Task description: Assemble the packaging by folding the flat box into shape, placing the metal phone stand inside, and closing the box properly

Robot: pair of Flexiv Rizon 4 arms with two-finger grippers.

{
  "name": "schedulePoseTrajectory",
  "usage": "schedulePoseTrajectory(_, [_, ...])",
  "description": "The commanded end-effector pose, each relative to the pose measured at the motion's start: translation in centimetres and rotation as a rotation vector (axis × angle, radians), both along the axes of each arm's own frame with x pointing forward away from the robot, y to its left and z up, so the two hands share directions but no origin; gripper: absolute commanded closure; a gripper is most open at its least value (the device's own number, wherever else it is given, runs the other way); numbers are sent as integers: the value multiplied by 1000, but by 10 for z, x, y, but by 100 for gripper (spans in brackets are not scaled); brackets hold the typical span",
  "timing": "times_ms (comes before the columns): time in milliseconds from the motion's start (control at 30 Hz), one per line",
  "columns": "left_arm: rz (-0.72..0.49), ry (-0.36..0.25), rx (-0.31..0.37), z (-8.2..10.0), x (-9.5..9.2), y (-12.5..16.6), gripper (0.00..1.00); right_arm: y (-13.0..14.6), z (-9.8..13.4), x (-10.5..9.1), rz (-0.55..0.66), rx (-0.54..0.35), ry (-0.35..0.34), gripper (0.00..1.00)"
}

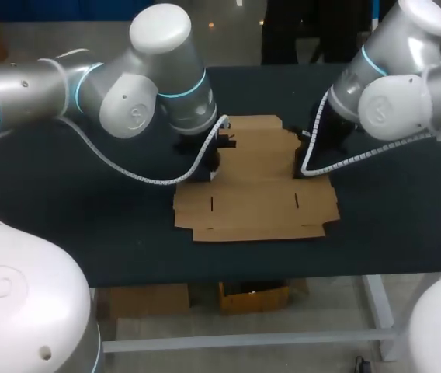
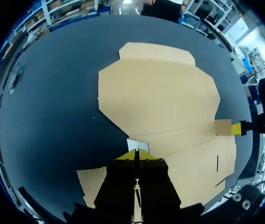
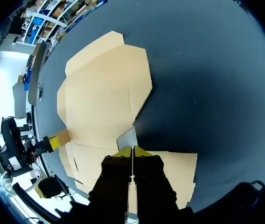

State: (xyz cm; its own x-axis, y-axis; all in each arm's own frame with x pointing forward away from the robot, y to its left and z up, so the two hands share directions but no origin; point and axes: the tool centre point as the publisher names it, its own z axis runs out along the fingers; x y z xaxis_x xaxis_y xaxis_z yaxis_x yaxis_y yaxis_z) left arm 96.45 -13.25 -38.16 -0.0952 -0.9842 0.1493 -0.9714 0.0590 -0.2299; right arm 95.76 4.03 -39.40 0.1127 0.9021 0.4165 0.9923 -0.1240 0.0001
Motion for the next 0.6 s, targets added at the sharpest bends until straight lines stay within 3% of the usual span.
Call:
schedulePoseTrajectory(33, [30,6,15,11,2,4,100,-16,4,4,14,51,21,100])
schedulePoseTrajectory(367, [98,22,28,18,-2,16,100,-38,8,5,27,101,41,100])
schedulePoseTrajectory(600, [132,39,4,30,-21,25,100,-53,15,-4,28,122,58,100])
